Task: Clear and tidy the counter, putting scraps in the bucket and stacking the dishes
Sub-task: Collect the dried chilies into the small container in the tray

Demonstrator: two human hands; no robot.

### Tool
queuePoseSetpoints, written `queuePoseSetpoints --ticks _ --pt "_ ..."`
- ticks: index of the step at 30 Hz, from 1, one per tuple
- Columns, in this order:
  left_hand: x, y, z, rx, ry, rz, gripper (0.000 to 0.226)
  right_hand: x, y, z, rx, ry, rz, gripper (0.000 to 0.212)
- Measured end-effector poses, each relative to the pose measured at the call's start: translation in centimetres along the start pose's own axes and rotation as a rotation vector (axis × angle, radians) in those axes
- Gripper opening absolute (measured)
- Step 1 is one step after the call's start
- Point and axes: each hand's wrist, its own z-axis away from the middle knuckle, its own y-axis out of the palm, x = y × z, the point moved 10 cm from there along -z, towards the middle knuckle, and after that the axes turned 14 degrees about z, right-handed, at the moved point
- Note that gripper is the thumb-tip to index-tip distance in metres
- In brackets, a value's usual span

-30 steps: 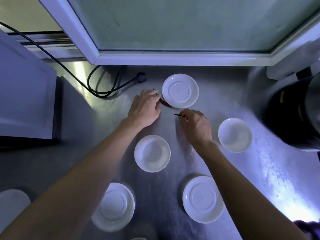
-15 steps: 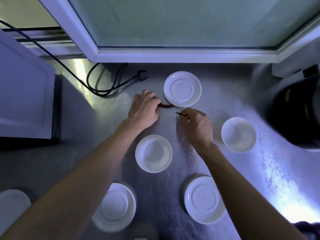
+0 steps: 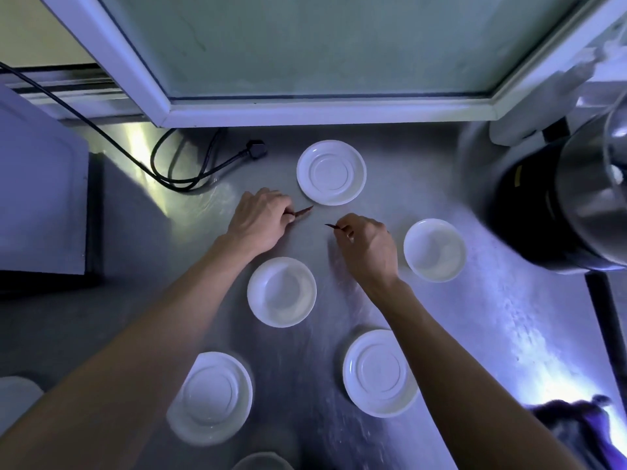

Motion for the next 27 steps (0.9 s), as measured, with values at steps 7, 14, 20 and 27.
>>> queuePoseSetpoints --ticks 7,14,20,27 --pt "-2.7 -4.0 6.5 -0.059 -0.037 0.187 0.009 1.1 -4.0 4.8 -0.062 -0.016 -0.01 0.013" --pt "-5.7 -4.4 14.9 -0.079 -0.003 0.303 0.009 1.9 -5.9 12.4 -0.117 -0.012 0.019 0.012" --pt "-6.6 -3.4 21.0 -0.069 0.01 0.321 0.01 2.3 -5.0 19.4 -0.101 -0.008 0.039 0.014" --pt "-6.9 -4.0 26.3 -0.154 0.001 0.285 0.016 2.6 -3.8 23.5 -0.085 -0.072 0.005 0.012"
